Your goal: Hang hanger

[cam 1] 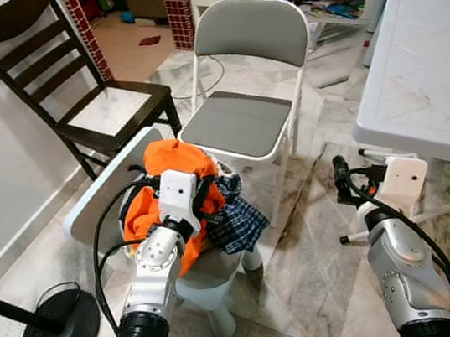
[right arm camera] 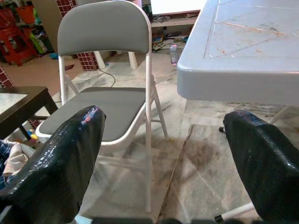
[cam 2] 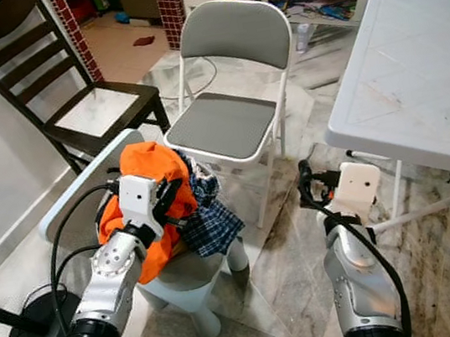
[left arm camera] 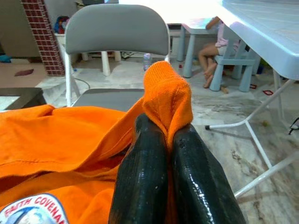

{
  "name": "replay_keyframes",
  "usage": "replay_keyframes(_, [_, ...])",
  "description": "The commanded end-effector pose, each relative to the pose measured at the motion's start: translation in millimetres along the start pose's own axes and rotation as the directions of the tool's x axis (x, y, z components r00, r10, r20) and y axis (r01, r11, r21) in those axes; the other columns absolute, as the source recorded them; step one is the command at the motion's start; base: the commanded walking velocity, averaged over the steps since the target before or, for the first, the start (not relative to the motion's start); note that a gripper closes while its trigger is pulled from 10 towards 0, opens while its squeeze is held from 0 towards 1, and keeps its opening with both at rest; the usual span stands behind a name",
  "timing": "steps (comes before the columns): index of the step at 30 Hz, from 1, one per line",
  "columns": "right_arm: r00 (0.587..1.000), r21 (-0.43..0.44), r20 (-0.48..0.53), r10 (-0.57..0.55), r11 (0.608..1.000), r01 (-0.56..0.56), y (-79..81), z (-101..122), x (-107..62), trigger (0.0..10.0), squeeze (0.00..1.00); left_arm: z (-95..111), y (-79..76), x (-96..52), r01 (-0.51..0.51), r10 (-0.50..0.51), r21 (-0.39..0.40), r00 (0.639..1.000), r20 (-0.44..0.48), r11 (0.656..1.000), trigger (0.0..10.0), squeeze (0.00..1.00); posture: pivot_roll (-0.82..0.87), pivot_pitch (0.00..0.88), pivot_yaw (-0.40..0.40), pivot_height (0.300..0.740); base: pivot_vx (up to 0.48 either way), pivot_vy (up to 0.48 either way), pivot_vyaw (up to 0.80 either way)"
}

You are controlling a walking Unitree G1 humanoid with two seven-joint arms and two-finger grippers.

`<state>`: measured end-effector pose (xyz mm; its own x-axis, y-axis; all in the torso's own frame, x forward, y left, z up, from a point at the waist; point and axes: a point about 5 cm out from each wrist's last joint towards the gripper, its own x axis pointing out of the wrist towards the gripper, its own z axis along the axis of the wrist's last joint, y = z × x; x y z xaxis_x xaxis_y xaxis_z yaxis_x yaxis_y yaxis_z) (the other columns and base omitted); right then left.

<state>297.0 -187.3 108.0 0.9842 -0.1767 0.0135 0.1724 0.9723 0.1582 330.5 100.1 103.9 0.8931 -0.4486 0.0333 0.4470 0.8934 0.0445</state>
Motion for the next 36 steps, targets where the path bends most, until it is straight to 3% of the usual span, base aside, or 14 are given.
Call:
replay_keyframes(1, [1.0,-0.011,0.0,0.012,1.0,-0.012,0.8,0,-0.2,10.0,0.0,-1,0.6,-2.3,0.003,-0.003,-0.016,1.0,-0.003,1.0,10.0,0.0,0.02,0.097,0.027,0.74,0.0,-0.255,-0.8])
replay_keyframes(25, [1.0,-0.03,-0.003,0.028,0.999,-0.028,1.1,2,0.6,10.0,0.0,-2,-12.1,1.9,0.048,-0.048,-0.038,0.999,-0.004,0.998,10.0,0.0,0.01,0.104,0.018,0.74,0.225,-0.286,-0.8])
replay_keyframes(36, [1.0,-0.035,0.001,0.022,0.999,-0.022,0.3,3,2.0,10.0,0.0,0,-20.5,6.3,0.091,-0.092,-0.047,0.996,-0.004,0.995,10.0,0.0,0.0,0.1,0.021,0.74,0.0,-0.215,-0.55])
